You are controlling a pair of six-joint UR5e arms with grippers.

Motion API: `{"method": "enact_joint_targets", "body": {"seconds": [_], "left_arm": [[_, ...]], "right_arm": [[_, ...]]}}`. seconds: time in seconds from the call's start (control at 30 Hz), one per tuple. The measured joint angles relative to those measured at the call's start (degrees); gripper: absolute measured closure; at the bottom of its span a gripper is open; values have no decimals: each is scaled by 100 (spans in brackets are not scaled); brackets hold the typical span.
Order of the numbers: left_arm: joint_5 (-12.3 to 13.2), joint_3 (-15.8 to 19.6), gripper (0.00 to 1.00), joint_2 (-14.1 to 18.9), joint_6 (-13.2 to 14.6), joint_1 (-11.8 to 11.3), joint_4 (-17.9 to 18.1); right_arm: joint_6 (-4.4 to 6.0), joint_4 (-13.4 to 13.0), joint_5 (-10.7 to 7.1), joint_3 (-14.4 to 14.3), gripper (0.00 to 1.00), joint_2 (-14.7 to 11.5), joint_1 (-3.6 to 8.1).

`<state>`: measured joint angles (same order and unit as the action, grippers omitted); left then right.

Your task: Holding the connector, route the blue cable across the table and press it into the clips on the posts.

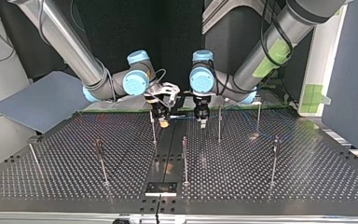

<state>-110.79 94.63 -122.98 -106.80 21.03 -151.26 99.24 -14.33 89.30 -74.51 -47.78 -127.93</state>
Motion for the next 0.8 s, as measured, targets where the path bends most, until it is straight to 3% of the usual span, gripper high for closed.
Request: {"method": "enact_joint_targets", "body": {"seconds": [0.03, 0.07, 0.1, 0.13, 0.5, 0.8], "left_arm": [[-13, 0, 65, 0, 3, 3, 4], [-25, 0, 78, 0, 6, 4, 9], [-32, 0, 78, 0, 7, 5, 12], [-35, 0, 98, 0, 8, 7, 13], [-36, 1, 98, 17, -20, 24, -108], [-41, 113, 98, 308, -23, 102, -487]], "right_arm": [[0, 0, -2, 0, 100, 0, 0], [0, 0, -2, 0, 100, 0, 0], [0, 0, -3, 0, 100, 0, 0], [0, 0, -2, 0, 100, 0, 0], [-11, 19, -7, 2, 100, -6, -15], [-74, 282, -9, 50, 100, -70, -2]]}}
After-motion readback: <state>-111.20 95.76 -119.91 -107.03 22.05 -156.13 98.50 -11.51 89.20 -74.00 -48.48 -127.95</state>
